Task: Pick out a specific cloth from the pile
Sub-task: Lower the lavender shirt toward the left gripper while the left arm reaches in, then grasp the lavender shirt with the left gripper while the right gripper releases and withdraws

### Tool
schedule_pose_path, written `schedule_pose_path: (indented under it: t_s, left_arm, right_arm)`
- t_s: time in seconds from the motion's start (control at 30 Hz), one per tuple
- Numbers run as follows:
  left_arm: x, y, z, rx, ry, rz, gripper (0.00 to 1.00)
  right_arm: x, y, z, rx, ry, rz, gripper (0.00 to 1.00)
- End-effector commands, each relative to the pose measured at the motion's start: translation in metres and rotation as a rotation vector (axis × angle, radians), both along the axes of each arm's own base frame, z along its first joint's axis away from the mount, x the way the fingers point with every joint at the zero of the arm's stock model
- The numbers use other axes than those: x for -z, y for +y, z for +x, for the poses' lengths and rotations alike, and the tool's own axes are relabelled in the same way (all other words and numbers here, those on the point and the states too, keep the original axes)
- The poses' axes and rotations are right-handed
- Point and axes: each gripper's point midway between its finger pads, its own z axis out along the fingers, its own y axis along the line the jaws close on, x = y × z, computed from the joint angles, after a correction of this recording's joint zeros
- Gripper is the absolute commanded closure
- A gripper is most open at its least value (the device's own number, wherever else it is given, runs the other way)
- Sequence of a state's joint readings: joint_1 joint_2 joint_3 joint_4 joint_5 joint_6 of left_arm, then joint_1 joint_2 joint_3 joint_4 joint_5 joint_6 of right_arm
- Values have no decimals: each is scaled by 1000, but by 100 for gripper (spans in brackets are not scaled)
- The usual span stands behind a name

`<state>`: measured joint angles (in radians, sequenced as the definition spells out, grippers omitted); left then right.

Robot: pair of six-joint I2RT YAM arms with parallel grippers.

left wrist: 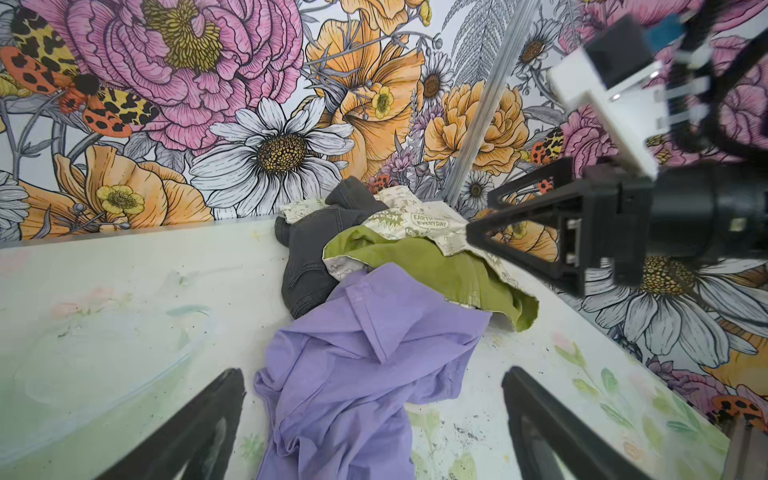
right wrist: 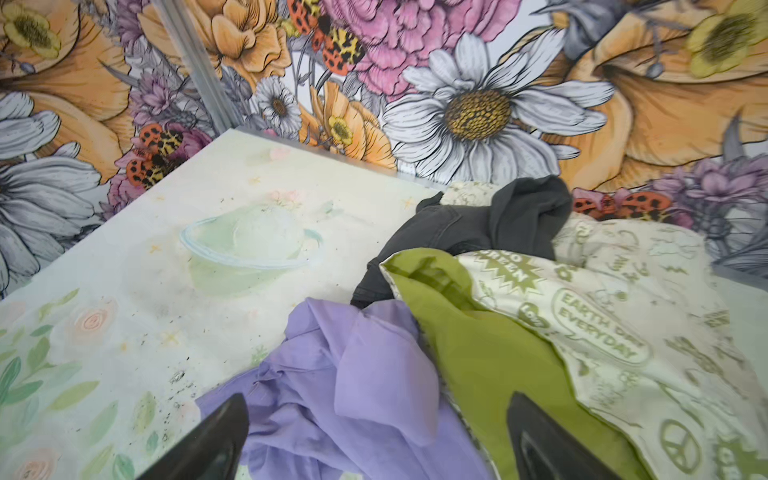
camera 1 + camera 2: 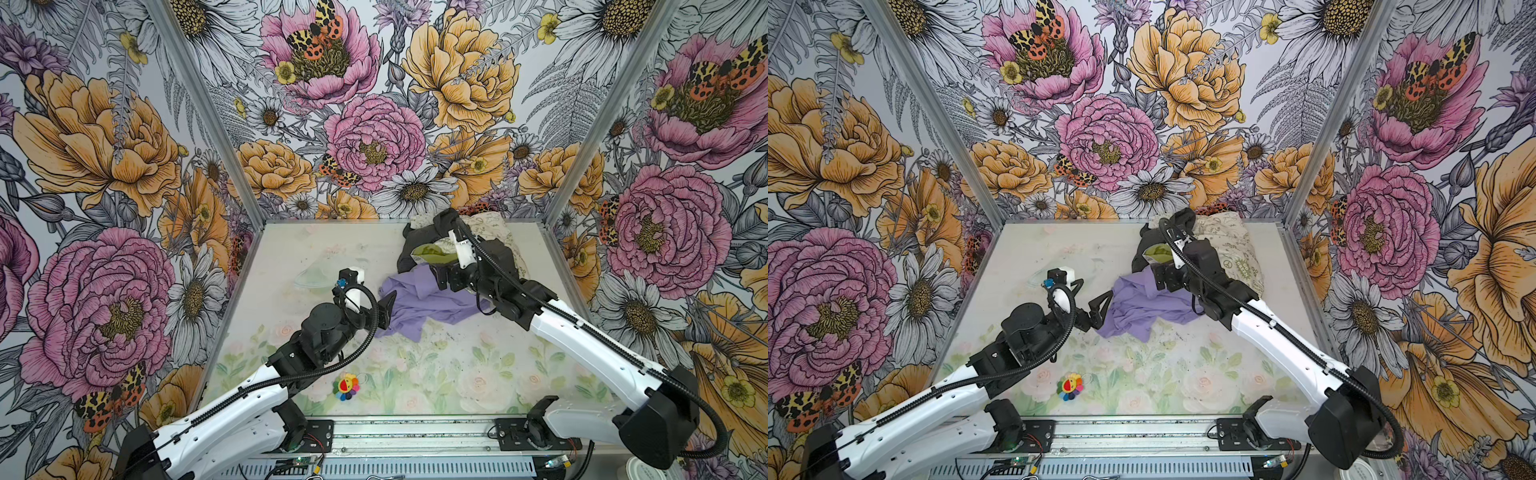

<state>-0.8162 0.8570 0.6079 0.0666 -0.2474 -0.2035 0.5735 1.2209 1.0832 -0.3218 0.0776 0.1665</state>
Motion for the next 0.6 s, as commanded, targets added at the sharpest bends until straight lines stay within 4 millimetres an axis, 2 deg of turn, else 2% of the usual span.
schedule_pose_path:
  t_s: [0.0, 0.17, 0.3, 0.57]
  left_arm:
    - [4, -11, 8, 0, 38, 41, 2]
    - [27, -45, 22, 77, 119, 129, 2]
    - [58, -76, 34, 149, 193, 213, 6]
    - [110, -146, 41, 275, 197, 514, 22]
  right_arm:
    - [2, -26, -7, 77, -4, -44, 2]
    - [-9, -50, -13, 147, -30, -10, 1]
    - [-21, -71, -12, 228, -64, 7, 1]
    - [-30, -128, -14, 424, -82, 96, 1]
